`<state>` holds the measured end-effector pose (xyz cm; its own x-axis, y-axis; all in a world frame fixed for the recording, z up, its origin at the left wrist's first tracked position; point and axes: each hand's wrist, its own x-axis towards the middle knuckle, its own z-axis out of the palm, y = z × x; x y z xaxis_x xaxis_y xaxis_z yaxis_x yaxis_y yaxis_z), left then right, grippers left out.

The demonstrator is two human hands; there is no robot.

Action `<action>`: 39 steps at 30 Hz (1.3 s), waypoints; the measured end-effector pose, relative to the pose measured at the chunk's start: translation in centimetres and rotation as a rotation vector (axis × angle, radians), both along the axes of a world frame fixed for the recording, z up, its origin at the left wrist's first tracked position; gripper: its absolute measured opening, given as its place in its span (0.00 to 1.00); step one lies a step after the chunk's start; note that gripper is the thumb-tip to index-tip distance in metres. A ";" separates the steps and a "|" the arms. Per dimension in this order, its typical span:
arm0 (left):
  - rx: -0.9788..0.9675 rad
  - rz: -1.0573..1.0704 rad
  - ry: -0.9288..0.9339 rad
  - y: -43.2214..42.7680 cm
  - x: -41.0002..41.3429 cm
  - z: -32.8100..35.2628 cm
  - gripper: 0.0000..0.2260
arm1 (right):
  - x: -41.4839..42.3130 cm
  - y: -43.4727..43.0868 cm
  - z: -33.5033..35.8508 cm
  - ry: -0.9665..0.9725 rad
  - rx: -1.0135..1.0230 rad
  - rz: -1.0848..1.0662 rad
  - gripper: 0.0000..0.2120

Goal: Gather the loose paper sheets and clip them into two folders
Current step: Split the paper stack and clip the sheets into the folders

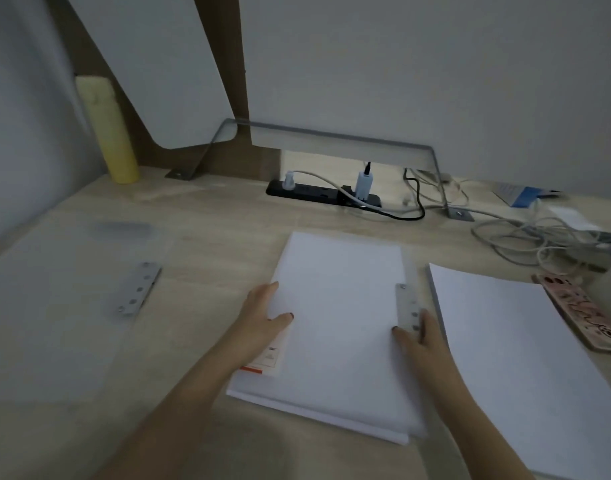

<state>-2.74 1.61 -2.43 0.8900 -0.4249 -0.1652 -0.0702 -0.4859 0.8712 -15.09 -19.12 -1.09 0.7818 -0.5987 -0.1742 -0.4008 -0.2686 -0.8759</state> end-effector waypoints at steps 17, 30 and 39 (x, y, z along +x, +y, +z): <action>0.190 0.161 -0.183 8.9 4.7 -0.3 0.23 | 7.9 8.5 -2.3 0.184 -0.394 0.221 0.41; 0.666 0.756 -0.146 27.2 7.4 0.8 0.38 | 12.5 21.6 -0.3 -0.063 -0.351 0.767 0.26; 0.501 0.762 0.135 32.5 7.5 2.0 0.36 | 13.7 28.1 -1.2 0.043 -0.690 0.919 0.26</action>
<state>4.74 34.08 -0.45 0.8595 0.4176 -0.2948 0.5108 -0.6814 0.5242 -1.41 9.03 -2.26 0.9740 0.2162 -0.0681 0.1688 -0.8923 -0.4186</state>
